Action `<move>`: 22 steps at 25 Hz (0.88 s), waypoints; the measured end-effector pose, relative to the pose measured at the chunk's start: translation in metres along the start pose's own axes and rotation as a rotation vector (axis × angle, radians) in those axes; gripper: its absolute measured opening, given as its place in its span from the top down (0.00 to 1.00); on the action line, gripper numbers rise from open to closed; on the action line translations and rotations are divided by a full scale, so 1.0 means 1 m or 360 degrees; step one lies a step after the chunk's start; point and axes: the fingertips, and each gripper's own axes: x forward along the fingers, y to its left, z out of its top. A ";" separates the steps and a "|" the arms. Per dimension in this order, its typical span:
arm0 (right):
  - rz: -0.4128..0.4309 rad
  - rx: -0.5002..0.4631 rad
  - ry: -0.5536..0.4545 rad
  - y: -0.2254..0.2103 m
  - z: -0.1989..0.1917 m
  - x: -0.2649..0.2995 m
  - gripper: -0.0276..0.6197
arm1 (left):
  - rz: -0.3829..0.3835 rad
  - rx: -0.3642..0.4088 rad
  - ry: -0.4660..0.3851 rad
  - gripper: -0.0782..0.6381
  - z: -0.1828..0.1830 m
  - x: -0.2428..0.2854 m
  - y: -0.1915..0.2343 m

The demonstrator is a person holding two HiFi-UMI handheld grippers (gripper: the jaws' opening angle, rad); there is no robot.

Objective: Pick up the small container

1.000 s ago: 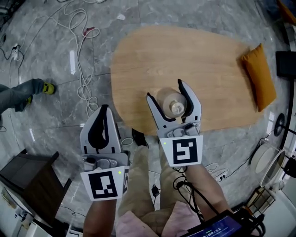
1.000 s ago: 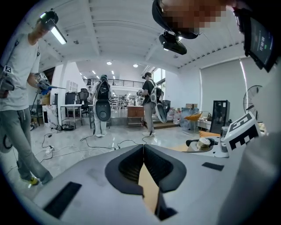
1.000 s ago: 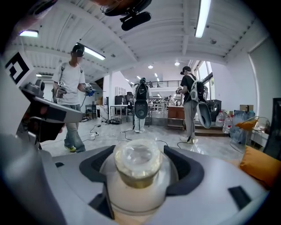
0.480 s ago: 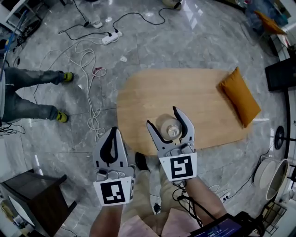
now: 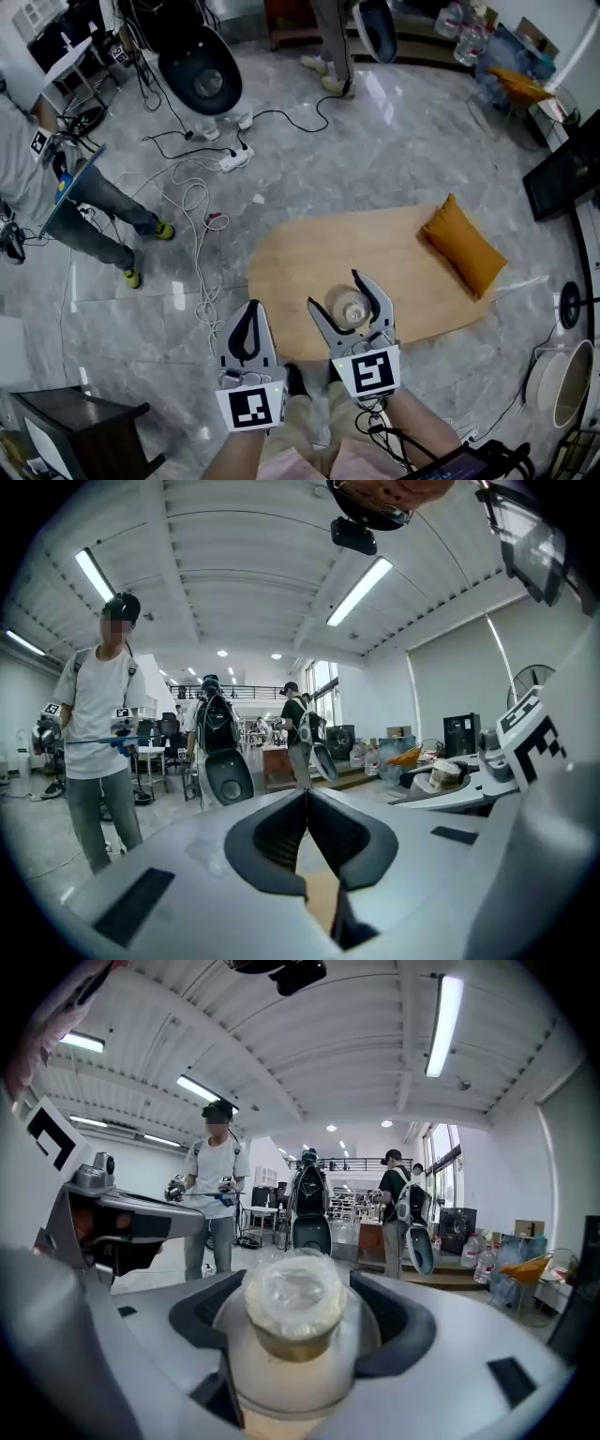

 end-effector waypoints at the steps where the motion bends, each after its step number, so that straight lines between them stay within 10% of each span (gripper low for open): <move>1: -0.0001 0.0017 0.0008 0.000 0.007 -0.005 0.43 | 0.0000 0.0002 -0.0017 0.87 0.009 -0.002 -0.002; 22: -0.0052 -0.0084 -0.0213 -0.001 0.129 -0.054 0.43 | -0.0020 0.0180 -0.0327 0.87 0.129 -0.026 -0.002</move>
